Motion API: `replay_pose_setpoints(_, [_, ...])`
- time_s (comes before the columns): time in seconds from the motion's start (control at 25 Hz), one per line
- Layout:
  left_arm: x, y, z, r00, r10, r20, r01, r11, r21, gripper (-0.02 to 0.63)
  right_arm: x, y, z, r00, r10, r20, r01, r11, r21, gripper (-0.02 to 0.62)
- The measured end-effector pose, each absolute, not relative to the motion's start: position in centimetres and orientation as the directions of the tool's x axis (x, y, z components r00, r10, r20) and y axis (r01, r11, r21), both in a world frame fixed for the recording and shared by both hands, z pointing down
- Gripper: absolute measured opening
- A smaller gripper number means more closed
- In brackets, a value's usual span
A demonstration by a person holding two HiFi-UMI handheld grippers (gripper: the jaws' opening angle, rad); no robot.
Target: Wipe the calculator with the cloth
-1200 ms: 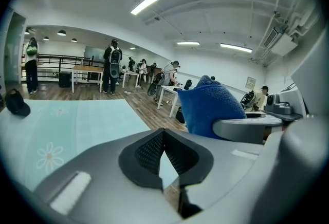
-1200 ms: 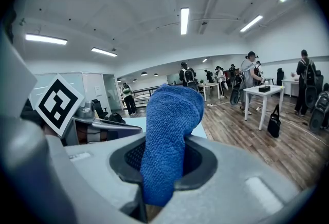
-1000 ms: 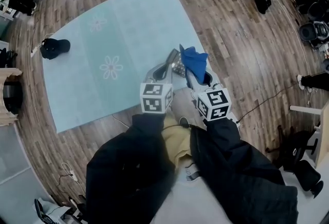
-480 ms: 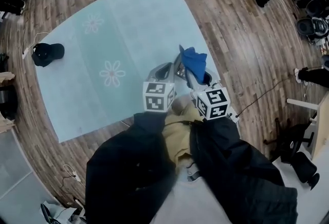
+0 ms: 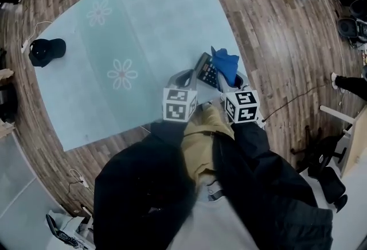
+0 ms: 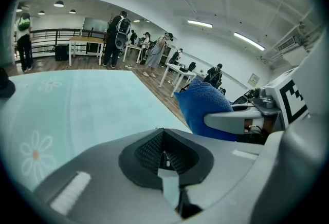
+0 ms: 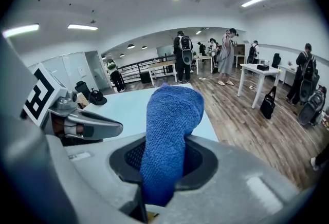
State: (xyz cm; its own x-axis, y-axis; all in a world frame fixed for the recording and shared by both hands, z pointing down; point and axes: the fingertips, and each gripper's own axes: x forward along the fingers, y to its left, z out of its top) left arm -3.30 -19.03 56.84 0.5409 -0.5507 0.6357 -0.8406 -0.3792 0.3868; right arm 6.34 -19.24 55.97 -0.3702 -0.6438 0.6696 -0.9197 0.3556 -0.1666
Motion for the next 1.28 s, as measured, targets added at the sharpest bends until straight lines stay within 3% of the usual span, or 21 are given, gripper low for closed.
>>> replay_pose_setpoints(0.56, [-4.1,-18.5,61.6,0.482,-0.515,0.709,-0.876,-0.275,0.396,-0.002,7.5,-22.1,65.5,-0.315,-0.504,0.804,-0.846,0.534,0.004,0.094])
replay_pose_setpoints(1.28, [-4.8,-17.6,63.0,0.438,-0.523,0.732,-0.899,-0.223,0.378,-0.002,2.6,-14.6,69.4,-0.459,-0.28,0.843,-0.65,0.753,-0.104,0.094])
